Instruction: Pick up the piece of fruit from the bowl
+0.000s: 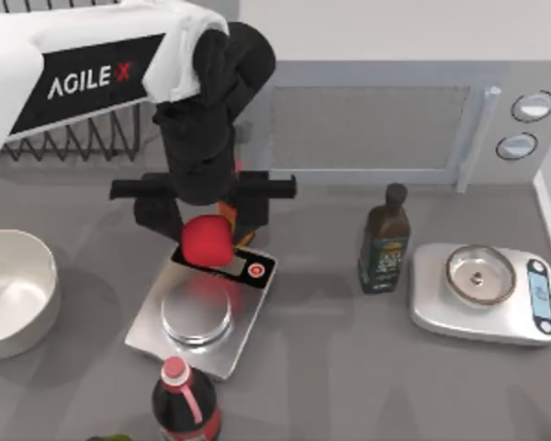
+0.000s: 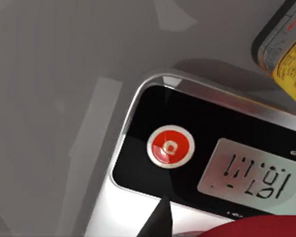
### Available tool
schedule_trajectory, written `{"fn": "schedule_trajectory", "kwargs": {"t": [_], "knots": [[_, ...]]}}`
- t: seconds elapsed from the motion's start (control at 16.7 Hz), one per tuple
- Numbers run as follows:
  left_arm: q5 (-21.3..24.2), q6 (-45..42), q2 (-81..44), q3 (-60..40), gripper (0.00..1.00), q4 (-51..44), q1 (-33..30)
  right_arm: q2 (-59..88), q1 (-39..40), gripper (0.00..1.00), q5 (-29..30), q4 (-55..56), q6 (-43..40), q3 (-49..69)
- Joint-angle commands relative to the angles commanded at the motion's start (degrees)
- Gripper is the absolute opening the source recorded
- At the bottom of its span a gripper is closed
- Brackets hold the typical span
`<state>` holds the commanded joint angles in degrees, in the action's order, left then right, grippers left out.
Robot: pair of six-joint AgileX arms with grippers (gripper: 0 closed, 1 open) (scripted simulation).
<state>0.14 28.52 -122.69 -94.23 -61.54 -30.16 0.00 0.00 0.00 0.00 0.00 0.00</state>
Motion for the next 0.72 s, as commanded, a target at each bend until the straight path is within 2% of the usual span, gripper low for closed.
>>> {"fn": "schedule_trajectory", "kwargs": {"t": [0.18,0.72], "knots": [[0.0,0.0,0.0,0.0,0.0,0.0,0.0,0.0,0.0,1.0,0.0,0.0,0.0,0.0],[0.0,0.0,0.0,0.0,0.68,0.0,0.0,0.0,0.0,1.0,0.0,0.0,0.0,0.0]]}}
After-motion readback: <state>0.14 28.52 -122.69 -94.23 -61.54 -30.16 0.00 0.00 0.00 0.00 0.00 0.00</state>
